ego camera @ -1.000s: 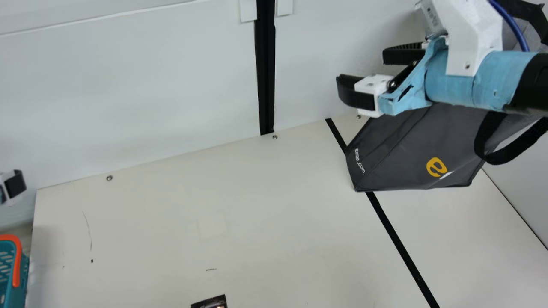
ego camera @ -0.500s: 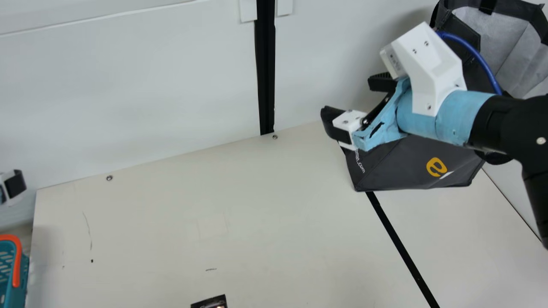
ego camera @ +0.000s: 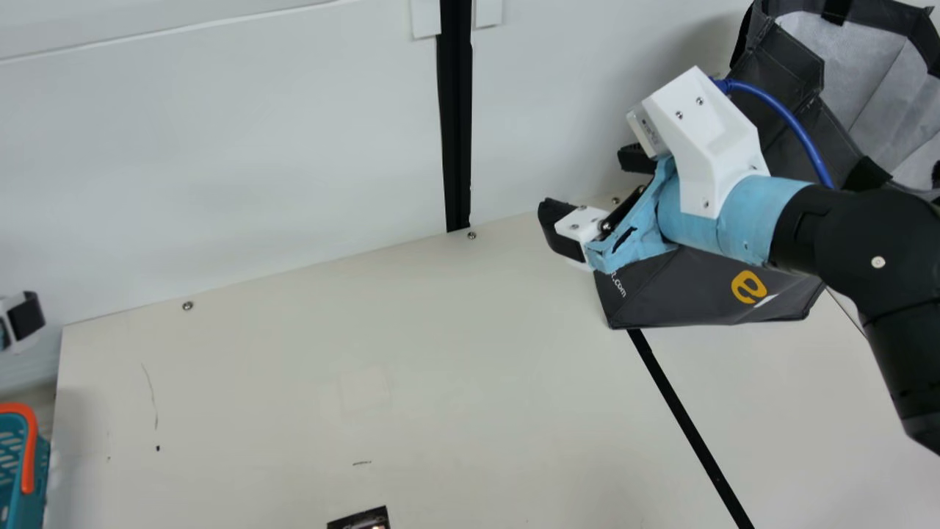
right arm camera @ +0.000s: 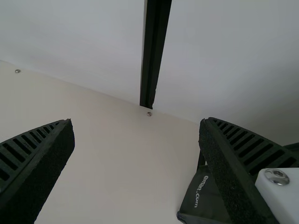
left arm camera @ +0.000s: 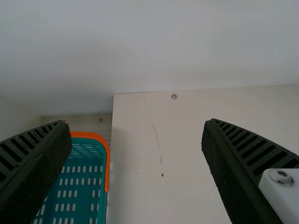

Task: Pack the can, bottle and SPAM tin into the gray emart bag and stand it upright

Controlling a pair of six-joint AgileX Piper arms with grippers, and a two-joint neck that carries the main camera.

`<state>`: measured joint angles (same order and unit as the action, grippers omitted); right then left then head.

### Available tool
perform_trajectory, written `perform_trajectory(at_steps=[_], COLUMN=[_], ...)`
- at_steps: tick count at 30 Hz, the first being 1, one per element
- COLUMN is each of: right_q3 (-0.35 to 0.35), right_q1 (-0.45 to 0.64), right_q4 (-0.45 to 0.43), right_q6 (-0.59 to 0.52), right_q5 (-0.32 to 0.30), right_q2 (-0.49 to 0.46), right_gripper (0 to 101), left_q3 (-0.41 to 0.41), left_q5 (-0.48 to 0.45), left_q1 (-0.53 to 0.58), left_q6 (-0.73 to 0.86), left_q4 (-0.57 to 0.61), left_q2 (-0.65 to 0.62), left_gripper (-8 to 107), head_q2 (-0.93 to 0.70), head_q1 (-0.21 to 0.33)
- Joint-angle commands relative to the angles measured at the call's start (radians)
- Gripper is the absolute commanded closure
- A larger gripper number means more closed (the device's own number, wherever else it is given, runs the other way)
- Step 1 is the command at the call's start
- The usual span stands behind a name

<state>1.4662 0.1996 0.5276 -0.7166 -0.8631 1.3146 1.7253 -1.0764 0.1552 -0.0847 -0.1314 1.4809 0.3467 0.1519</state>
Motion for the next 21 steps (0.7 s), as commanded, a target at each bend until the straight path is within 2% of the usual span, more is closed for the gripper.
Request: perform_trajectory(at_steps=[1, 21], right_q3=[0.0, 0.0], right_q1=[0.0, 0.0], right_q4=[0.0, 0.0], right_q6=[0.0, 0.0], right_q5=[0.0, 0.002], right_q2=[0.0, 0.0], right_gripper=[6, 6], left_q3=[0.0, 0.0], left_q5=[0.0, 0.0], left_q1=[0.0, 0.0], left_q6=[0.0, 0.0], left_q4=[0.0, 0.0], left_q2=[0.0, 0.0], left_gripper=[9, 9], head_q2=[0.002, 0.002], head_q1=[0.023, 0.023])
